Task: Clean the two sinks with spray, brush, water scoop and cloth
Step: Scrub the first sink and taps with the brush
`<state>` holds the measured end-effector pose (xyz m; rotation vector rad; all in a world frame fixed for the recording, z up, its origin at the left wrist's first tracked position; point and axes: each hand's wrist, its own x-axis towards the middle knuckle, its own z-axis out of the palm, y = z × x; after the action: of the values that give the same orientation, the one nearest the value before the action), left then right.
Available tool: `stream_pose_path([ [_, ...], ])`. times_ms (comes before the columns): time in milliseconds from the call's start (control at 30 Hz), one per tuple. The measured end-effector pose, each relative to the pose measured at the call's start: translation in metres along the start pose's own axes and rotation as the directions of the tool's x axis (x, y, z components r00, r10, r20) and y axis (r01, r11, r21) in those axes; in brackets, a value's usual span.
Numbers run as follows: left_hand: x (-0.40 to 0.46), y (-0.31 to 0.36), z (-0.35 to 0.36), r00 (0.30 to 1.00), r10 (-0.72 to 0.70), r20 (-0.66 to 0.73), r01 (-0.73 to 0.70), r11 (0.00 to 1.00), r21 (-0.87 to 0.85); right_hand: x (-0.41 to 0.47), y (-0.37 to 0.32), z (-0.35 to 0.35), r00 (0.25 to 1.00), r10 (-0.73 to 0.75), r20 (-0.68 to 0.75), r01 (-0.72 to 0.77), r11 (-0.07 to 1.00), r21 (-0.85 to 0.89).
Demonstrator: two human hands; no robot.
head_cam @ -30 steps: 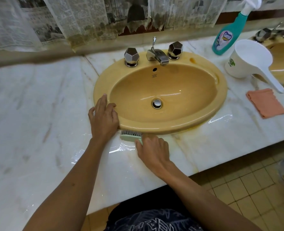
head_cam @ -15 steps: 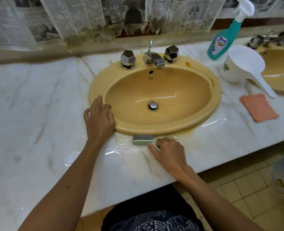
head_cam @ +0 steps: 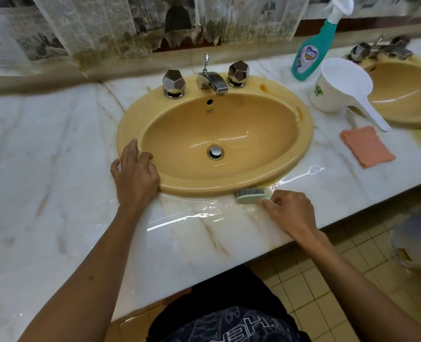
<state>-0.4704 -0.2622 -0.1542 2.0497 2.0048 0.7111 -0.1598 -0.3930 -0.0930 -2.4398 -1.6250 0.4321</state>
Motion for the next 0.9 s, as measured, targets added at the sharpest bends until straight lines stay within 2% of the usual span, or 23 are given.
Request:
stream_pose_path([
  [133,0.001,0.000,0.000,1.000,0.002,0.027,-0.002,1.000,0.001,0.003,-0.037,0.013,0.988,-0.154,0.022,0.153,0.988,0.020],
  [200,0.001,-0.001,-0.001,0.999,0.005,0.040,-0.004,1.000,-0.005,-0.001,-0.041,0.012,0.984,-0.175,0.005,0.175,0.984,0.039],
  [400,0.001,-0.001,0.001,0.999,0.001,0.039,0.000,1.000,-0.016,0.005,-0.004,-0.004,0.999,0.029,-0.044,-0.026,0.997,0.078],
  [500,0.001,-0.002,0.001,0.999,0.007,0.035,-0.007,1.000,-0.012,-0.003,-0.037,0.011,0.997,-0.082,0.006,0.081,0.993,0.086],
  [567,0.002,-0.002,0.001,0.999,0.013,0.033,-0.013,1.000,-0.011,-0.011,-0.054,0.015,0.992,-0.129,0.014,0.125,0.976,0.177],
  [767,0.002,-0.002,0.001,1.000,0.022,0.019,-0.021,1.000,-0.019,0.012,-0.018,-0.032,0.989,0.120,0.092,-0.134,0.977,0.168],
  [833,0.002,-0.001,0.000,1.000,0.018,0.017,-0.017,1.000,-0.020,0.019,-0.036,-0.033,0.993,0.078,0.091,-0.096,0.974,0.204],
  [900,0.001,-0.001,0.000,1.000,0.021,0.021,-0.020,1.000,-0.017,0.020,-0.066,-0.021,0.989,-0.023,0.149,-0.006,0.982,0.188],
])
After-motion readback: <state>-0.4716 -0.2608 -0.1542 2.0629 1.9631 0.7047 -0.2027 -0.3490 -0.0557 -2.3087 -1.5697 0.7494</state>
